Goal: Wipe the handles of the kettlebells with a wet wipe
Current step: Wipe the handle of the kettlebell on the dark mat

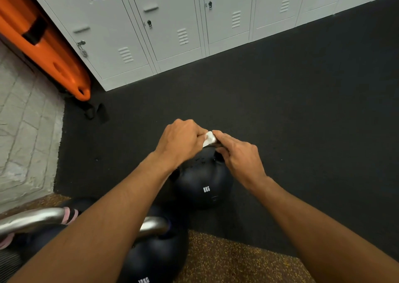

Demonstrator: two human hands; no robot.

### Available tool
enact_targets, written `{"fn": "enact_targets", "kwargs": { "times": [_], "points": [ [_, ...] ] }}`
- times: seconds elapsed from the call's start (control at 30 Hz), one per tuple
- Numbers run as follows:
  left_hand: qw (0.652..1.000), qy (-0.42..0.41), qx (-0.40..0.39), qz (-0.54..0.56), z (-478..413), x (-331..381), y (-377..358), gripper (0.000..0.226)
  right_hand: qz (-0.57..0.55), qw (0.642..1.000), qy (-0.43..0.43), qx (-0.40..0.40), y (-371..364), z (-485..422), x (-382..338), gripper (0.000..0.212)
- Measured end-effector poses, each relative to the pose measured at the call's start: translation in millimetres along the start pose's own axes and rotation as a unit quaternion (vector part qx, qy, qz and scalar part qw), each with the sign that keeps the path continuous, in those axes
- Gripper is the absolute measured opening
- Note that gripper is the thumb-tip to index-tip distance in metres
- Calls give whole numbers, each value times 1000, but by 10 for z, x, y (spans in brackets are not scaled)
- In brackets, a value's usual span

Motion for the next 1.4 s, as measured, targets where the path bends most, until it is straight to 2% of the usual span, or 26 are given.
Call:
{"fn": "enact_targets", "kwargs": {
  "times": [0.07, 0.17, 0.23, 0.43, 0.57, 0.73, 0.8, 0.87, 0.93, 1.0, 1.07, 1.17, 1.27, 1.4],
  "points": [
    [996, -45, 51, -63, 72, 32, -46, 27, 0, 1000, 2, -1, 7, -9, 2, 44],
    [971, -114, 148, -151, 337, 67, -177, 17, 4, 1000, 11, -3, 14, -11, 13, 44],
    [959, -135, 180, -170, 438, 43, -256, 24, 7, 1000, 12, -2, 1, -19, 20, 45],
    [964, -95, 175, -176, 258, 137, -200, 22, -1, 1000, 2, 8, -1, -35, 33, 42],
    [964, -104, 162, -182, 212, 266, -226, 29, -15, 1000, -22, -6, 2, -45, 84, 40],
    [963, -115, 166, -177, 345, 71, -228, 29, -35, 997, -63, -20, -7, -68, 163, 42],
    [971, -103, 153, -153, 370, 23, -180, 29, -68, 993, -94, -20, -28, -91, 217, 44],
    [987, -60, 124, -78, 309, 18, -101, 29, -136, 981, -136, -21, -58, -111, 306, 46],
    [999, 2, 26, 46, 123, -46, -28, 26, -213, 962, -168, -23, -81, -120, 389, 50],
    [985, 31, -81, 150, -68, -157, 14, 20, -266, 946, -183, -23, -103, -120, 412, 54],
    [972, 25, -156, 174, -221, -212, 18, 17, -289, 938, -188, -13, -114, -115, 400, 56],
    [963, 18, -198, 183, -400, -182, -64, 17, -306, 933, -191, 2, -132, -116, 397, 63],
    [954, 4, -223, 201, -499, -104, -147, 18, -322, 924, -208, 16, -142, -93, 421, 78],
    [956, -12, -209, 204, -430, -194, -113, 20, -321, 921, -217, 29, -143, -78, 421, 88]
  ]
}}
Point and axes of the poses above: each hand's wrist, its own z-axis away from the middle knuckle, its own y-axis out of the back of the hand, x = y × z, the point moved 4 cm from there along -z, towards the middle knuckle, and after that the axes turned 2 degrees about -z, right-handed, at the moved point
